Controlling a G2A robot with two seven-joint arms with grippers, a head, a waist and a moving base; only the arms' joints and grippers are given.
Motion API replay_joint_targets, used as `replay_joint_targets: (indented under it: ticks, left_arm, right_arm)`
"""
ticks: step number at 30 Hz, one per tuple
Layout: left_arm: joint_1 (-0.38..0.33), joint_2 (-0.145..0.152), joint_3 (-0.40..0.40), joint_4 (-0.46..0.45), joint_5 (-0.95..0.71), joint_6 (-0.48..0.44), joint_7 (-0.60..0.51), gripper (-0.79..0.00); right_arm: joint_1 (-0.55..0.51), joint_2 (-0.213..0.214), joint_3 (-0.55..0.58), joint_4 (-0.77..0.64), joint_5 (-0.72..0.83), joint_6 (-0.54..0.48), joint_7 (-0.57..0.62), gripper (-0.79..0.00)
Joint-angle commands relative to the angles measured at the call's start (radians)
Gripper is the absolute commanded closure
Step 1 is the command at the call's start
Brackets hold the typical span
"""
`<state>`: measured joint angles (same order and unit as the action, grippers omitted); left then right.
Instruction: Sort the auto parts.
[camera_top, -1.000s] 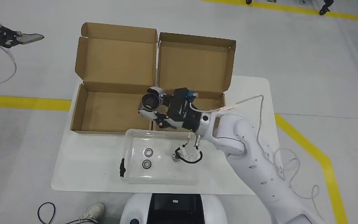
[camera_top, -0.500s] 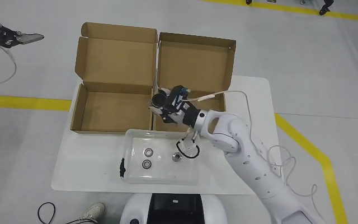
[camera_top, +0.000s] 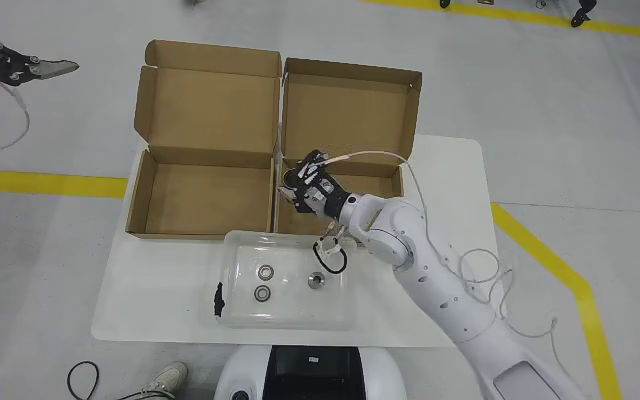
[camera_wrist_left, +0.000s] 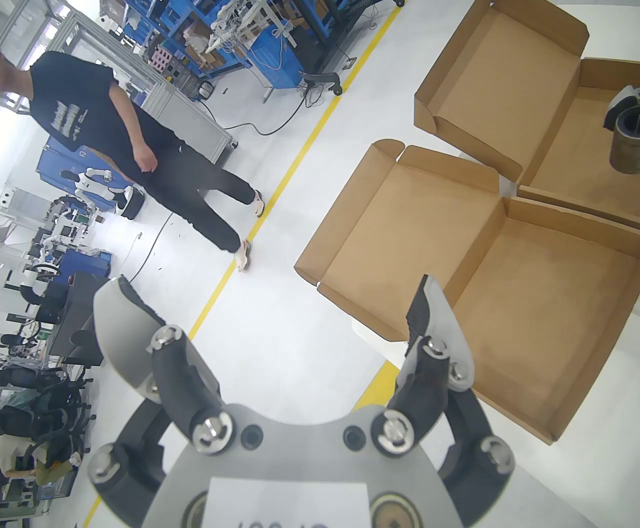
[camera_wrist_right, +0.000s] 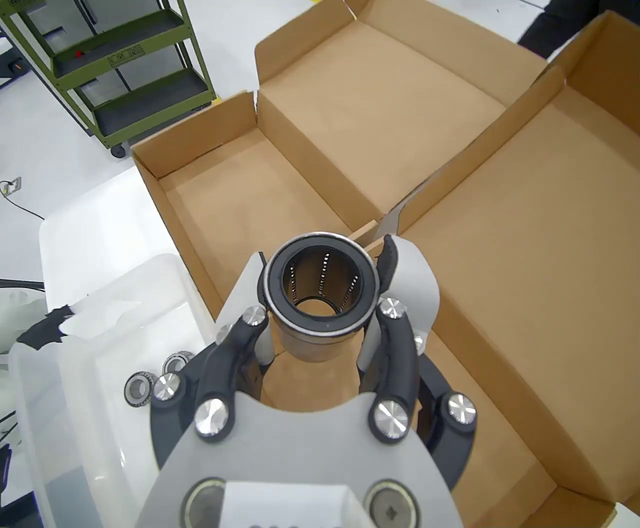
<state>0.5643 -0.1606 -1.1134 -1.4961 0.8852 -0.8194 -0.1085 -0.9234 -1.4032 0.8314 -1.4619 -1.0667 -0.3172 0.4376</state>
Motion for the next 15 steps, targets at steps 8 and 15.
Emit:
replay_joint_targets:
  ticks: [8,15]
  left_arm:
    - [0.000,0.000,0.000,0.000,0.000,0.000,0.000,-0.785]
    - [0.000,0.000,0.000,0.000,0.000,0.000,0.000,-0.785]
  right_arm:
    - [0.053,-0.028,-0.058,0.111,-0.032,0.089,0.064,0.000]
    - [0.082,-0.055,-0.105,0.186,-0.035,0.137,0.091,0.000]
